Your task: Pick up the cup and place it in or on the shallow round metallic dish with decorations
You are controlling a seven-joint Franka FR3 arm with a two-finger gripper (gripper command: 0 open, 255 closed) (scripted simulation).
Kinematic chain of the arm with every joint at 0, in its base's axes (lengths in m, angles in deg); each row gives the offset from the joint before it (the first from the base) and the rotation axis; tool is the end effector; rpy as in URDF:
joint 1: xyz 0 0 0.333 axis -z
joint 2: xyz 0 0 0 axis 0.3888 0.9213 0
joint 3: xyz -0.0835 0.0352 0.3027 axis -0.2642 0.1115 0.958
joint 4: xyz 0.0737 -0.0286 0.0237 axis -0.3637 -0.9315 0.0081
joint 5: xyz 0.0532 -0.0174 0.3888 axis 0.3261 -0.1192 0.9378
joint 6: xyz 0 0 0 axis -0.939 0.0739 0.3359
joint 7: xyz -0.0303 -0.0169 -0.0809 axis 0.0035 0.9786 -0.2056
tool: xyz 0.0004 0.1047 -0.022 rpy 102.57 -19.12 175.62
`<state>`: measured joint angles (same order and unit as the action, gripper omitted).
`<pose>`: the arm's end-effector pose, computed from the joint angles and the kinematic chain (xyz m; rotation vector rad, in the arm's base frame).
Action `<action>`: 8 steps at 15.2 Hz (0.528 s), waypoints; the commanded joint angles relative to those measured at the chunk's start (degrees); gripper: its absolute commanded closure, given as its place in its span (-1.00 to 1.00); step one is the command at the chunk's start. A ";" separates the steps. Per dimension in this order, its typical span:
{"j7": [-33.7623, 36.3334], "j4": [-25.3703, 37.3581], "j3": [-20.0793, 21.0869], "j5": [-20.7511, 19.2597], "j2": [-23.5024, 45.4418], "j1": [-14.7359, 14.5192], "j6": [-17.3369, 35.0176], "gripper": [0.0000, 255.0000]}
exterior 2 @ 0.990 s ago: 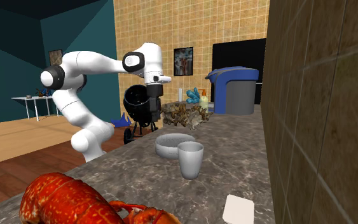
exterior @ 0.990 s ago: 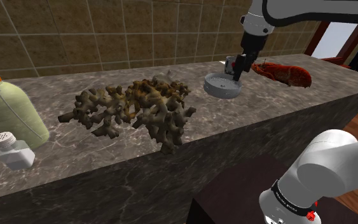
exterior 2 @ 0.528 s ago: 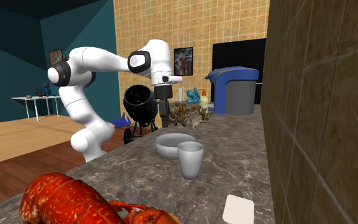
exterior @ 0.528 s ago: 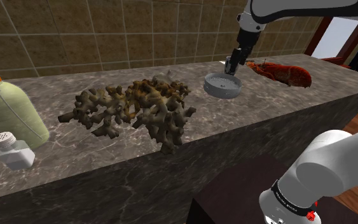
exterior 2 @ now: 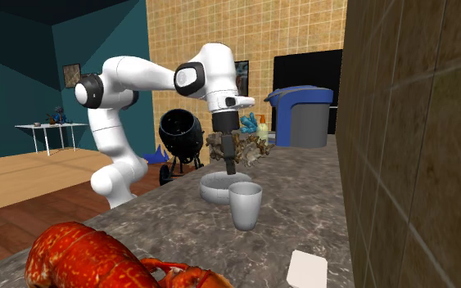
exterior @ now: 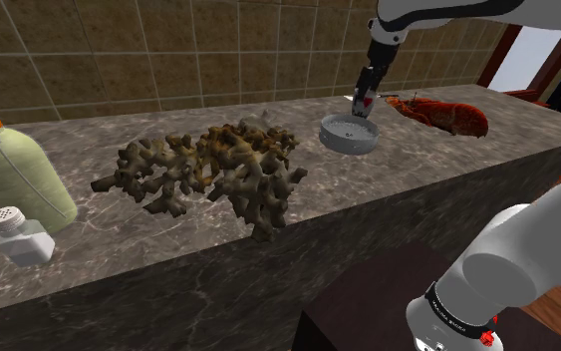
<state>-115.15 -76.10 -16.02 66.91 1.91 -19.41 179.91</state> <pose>0.4674 -0.1736 0.5905 3.0129 0.2531 0.1929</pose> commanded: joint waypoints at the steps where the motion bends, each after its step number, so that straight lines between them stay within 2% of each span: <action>1: -2.52 3.98 -1.60 1.28 4.20 0.29 0.80 -1.00; 3: -4.87 7.79 -2.90 2.77 7.99 0.75 1.20 -1.00; 8: -5.01 4.82 -3.09 2.95 8.75 0.91 4.91 -1.00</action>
<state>-120.16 -70.58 -19.08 69.83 10.54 -18.51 183.98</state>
